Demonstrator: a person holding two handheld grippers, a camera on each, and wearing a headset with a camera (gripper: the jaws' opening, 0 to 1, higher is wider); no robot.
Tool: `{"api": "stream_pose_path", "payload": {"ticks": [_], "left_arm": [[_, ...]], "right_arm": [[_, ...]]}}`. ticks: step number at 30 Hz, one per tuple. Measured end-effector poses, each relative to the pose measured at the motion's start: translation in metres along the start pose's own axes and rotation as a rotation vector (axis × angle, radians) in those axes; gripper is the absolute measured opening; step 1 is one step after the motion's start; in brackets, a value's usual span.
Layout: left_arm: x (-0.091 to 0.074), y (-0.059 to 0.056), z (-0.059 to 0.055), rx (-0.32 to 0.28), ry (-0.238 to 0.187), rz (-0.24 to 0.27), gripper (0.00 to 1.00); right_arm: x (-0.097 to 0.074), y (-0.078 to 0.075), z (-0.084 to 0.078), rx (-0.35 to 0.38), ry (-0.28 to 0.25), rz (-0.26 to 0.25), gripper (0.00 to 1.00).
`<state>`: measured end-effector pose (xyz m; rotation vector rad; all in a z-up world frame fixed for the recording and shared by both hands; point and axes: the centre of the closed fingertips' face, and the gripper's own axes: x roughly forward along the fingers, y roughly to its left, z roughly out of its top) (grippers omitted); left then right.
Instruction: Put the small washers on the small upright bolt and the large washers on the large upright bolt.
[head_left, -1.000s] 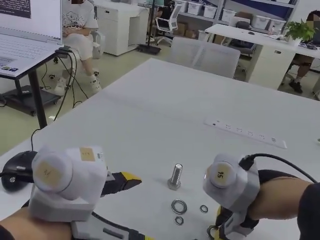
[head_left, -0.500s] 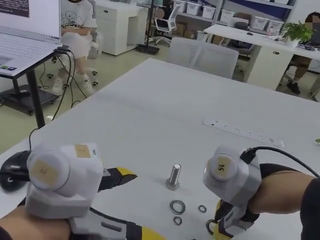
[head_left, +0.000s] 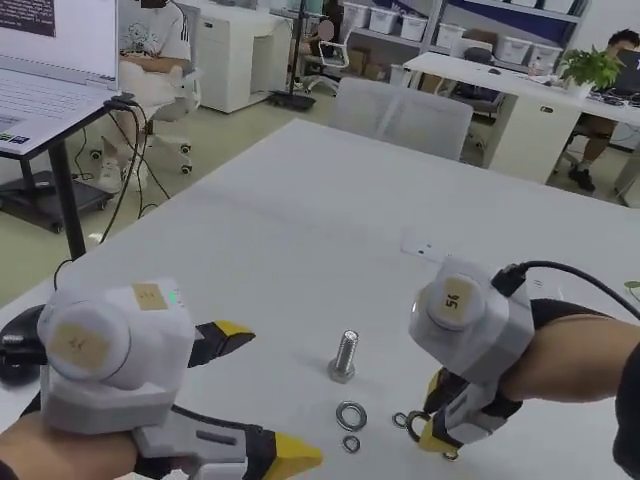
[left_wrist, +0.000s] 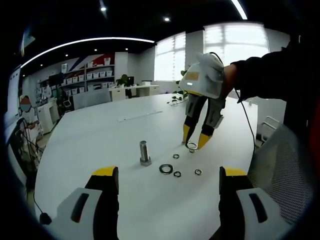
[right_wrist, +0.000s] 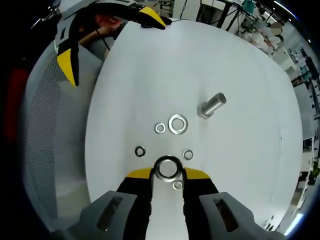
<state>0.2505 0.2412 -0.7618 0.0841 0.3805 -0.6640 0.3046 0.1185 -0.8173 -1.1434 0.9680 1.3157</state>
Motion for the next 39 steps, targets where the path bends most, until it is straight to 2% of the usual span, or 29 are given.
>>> {"api": "stream_pose_path", "payload": {"ticks": [13,24,31,39], "left_arm": [[-0.003,0.008,0.003,-0.013,-0.015,0.034,0.82],[-0.003,0.01,0.003,-0.026,-0.021,0.042,0.82],[-0.003,0.011,0.003,-0.034,-0.023,0.042,0.82],[-0.003,0.011,0.002,-0.036,-0.018,0.039,0.82]], "right_arm": [[-0.023,-0.013,0.022,-0.016,-0.042,-0.024,0.23],[-0.039,-0.034,0.048,-0.052,-0.067,-0.051,0.23],[-0.036,-0.043,0.064,-0.074,-0.079,-0.044,0.23],[-0.031,-0.053,0.074,-0.086,-0.071,-0.031,0.23]]}}
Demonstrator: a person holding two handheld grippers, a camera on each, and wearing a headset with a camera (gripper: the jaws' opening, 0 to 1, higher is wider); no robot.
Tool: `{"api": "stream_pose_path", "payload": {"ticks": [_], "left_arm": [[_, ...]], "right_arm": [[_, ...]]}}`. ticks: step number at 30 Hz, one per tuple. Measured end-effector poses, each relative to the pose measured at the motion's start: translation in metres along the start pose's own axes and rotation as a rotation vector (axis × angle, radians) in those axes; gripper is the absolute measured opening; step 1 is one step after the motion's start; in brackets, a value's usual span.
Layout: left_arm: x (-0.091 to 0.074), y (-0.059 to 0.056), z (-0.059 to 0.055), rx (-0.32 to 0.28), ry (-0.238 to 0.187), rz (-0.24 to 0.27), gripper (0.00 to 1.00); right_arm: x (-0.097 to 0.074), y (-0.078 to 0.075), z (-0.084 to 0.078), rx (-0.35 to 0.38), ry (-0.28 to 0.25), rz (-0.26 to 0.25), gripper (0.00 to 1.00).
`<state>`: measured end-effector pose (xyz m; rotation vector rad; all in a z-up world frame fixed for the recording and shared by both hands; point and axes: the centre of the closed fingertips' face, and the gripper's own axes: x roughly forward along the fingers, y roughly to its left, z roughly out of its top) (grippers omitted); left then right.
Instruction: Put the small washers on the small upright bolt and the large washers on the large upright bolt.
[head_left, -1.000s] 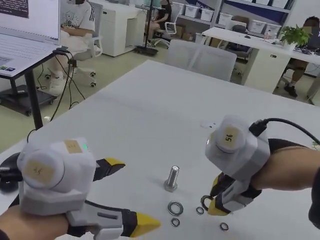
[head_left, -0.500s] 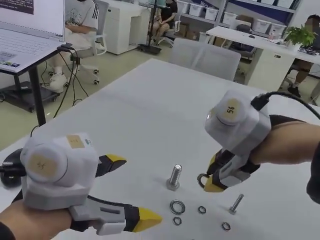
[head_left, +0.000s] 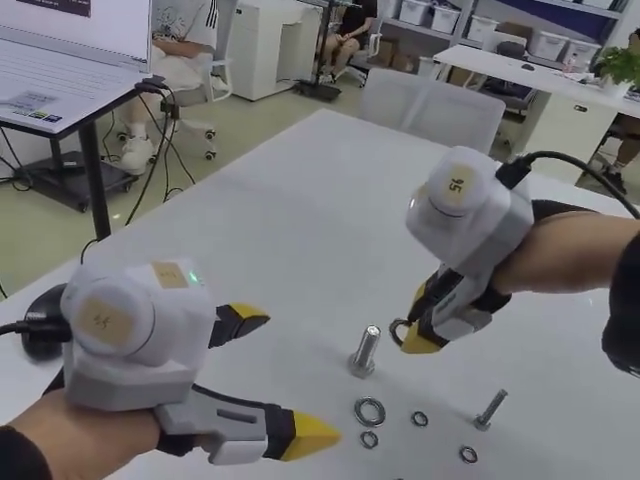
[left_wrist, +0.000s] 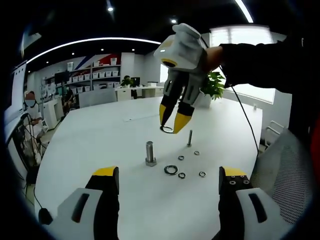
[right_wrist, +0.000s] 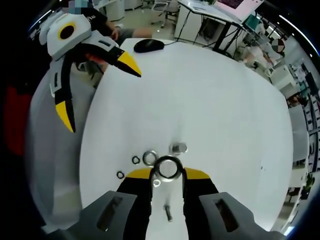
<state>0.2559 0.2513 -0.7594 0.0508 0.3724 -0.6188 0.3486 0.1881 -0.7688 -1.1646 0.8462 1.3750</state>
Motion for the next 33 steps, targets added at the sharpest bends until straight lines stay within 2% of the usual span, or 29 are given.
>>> {"api": "stream_pose_path", "payload": {"ticks": [10,22,29,33], "left_arm": [[0.0,0.0,-0.001,-0.007,0.002,0.002,0.81],[0.001,-0.001,-0.001,-0.011,0.0,-0.001,0.81],[0.001,0.001,-0.001,-0.018,-0.001,0.001,0.81],[0.002,0.002,-0.002,-0.019,0.003,0.001,0.81]], "right_arm": [[0.011,-0.014,0.015,-0.013,0.005,0.043,0.23],[0.03,-0.025,0.014,-0.024,0.047,0.08,0.23],[0.042,-0.025,0.014,-0.03,0.069,0.103,0.23],[0.043,-0.022,0.014,-0.035,0.074,0.108,0.23]]}}
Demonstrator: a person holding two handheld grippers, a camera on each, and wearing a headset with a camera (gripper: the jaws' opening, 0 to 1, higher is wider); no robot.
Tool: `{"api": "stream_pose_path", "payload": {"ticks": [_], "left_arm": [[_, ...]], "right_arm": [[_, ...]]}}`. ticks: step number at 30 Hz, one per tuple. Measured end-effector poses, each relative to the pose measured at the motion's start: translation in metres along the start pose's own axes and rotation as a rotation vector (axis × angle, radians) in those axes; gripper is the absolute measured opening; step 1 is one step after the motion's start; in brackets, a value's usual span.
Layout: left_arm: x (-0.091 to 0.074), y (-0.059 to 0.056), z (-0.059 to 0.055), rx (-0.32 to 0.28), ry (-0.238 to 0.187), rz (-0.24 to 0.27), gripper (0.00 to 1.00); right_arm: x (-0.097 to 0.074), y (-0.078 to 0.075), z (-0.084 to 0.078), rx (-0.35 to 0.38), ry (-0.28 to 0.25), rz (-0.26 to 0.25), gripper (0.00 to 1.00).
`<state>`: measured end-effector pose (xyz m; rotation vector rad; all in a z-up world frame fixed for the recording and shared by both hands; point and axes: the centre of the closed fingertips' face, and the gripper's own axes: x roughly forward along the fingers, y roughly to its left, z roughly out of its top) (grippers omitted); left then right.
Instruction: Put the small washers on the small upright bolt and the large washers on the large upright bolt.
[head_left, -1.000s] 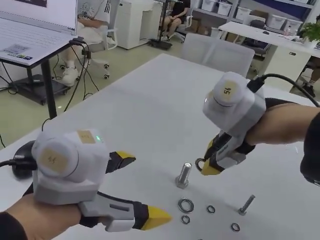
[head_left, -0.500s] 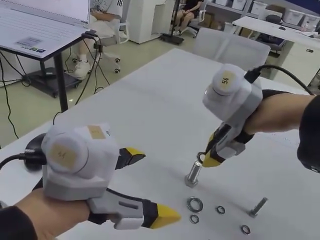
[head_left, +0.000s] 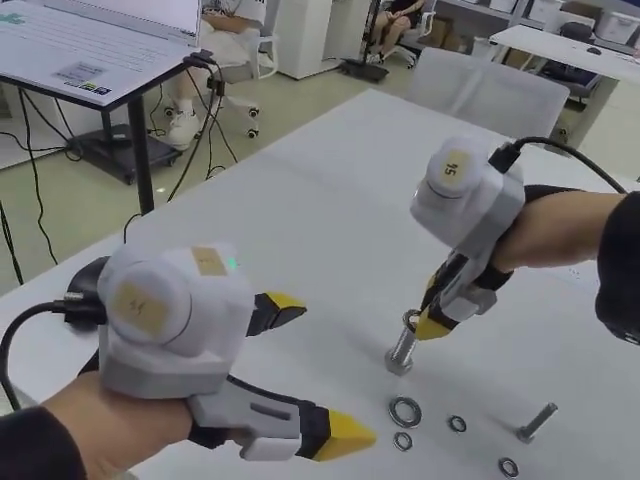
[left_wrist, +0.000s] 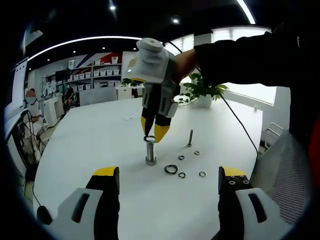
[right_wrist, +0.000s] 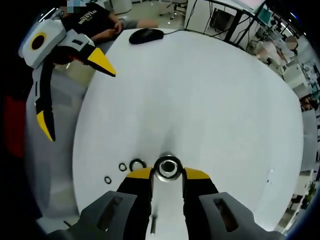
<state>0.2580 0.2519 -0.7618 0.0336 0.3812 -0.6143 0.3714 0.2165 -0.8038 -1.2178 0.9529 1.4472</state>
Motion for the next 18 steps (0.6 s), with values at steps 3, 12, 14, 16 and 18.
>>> {"api": "stream_pose_path", "payload": {"ticks": [3,12,14,16,18], "left_arm": [[0.0004,0.0002,-0.0004,-0.004,0.001,-0.002,0.81],[0.0007,0.0,-0.0013,-0.003,0.004,-0.002,0.81],[0.0008,-0.0002,-0.0015,-0.003,0.004,-0.004,0.8],[0.0007,0.0001,-0.0014,-0.002,0.005,-0.002,0.8],[0.0004,0.0006,-0.0011,-0.004,0.003,-0.001,0.8]], "right_arm": [[0.0015,-0.0006,0.0004,-0.003,0.001,0.001,0.23],[0.0043,-0.0018,-0.0038,-0.004,0.014,0.005,0.23],[0.0044,-0.0002,-0.0029,-0.002,0.012,0.007,0.23],[0.0059,-0.0011,-0.0025,-0.005,0.014,0.009,0.23],[0.0065,-0.0002,-0.003,-0.009,0.019,0.01,0.23]]}}
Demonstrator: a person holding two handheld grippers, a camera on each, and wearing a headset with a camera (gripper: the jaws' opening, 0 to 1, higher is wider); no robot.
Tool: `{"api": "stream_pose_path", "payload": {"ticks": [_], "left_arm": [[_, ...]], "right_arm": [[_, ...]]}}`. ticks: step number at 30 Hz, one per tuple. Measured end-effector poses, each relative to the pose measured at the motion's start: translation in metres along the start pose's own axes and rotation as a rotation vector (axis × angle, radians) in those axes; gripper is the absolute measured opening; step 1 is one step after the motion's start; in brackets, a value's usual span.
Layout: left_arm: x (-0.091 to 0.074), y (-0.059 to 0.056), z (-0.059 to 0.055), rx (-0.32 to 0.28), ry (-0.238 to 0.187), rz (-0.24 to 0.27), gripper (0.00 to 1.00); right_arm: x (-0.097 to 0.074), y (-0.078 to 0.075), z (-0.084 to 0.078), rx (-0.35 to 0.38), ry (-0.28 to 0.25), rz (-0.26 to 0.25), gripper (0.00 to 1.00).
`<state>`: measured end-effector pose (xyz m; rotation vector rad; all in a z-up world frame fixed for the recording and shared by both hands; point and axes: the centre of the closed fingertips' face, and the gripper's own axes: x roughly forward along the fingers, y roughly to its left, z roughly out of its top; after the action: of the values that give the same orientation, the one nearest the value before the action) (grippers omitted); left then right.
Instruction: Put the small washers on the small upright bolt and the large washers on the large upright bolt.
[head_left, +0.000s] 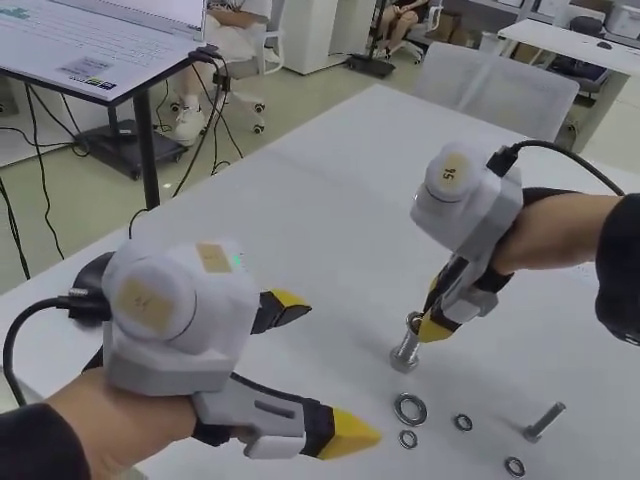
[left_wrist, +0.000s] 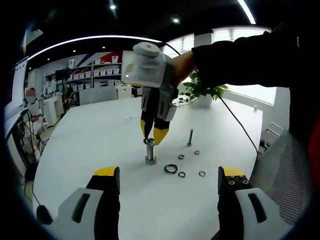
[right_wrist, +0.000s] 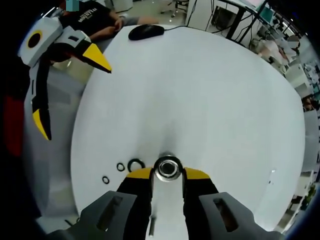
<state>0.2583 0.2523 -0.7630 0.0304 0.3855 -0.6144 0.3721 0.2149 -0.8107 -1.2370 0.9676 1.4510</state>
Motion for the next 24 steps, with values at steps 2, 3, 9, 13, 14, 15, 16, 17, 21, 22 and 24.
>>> {"api": "stream_pose_path", "payload": {"ticks": [2,3,9,13,14,15,16,17,21,22,24], "left_arm": [[0.0,0.0,0.0,0.0,-0.001,0.001,0.8],[0.0,0.0,0.0,0.0,0.0,0.001,0.8],[0.0,0.0,0.001,0.001,-0.002,0.0,0.8],[0.0,0.0,0.001,0.001,-0.002,0.003,0.8],[0.0,0.0,0.001,0.001,-0.002,0.003,0.8],[0.0,0.0,0.001,-0.001,-0.003,0.002,0.8],[0.0,0.0,0.001,0.0,-0.002,0.003,0.8],[0.0,0.0,0.001,0.001,-0.001,0.004,0.79],[0.0,0.001,0.001,-0.002,-0.004,0.007,0.8],[0.0,0.001,0.001,-0.002,-0.004,0.007,0.8],[0.0,0.001,0.001,-0.002,-0.004,0.008,0.8]], "right_arm": [[0.0,0.001,0.0,0.0,0.002,0.002,0.23],[0.0,0.0,0.0,-0.001,0.002,0.003,0.23],[0.007,-0.002,-0.002,-0.007,0.013,0.008,0.23],[0.009,0.0,-0.002,-0.009,0.02,0.007,0.23],[0.01,0.001,-0.002,-0.01,0.021,0.007,0.23],[0.012,0.001,-0.002,-0.011,0.023,0.005,0.23],[0.013,0.002,-0.002,-0.013,0.025,0.004,0.23],[0.014,0.002,-0.003,-0.014,0.028,0.003,0.23],[0.017,0.003,-0.004,-0.008,0.032,0.005,0.23],[0.018,0.004,-0.005,-0.007,0.033,0.007,0.23],[0.024,0.003,-0.006,-0.005,0.036,0.008,0.23]]}}
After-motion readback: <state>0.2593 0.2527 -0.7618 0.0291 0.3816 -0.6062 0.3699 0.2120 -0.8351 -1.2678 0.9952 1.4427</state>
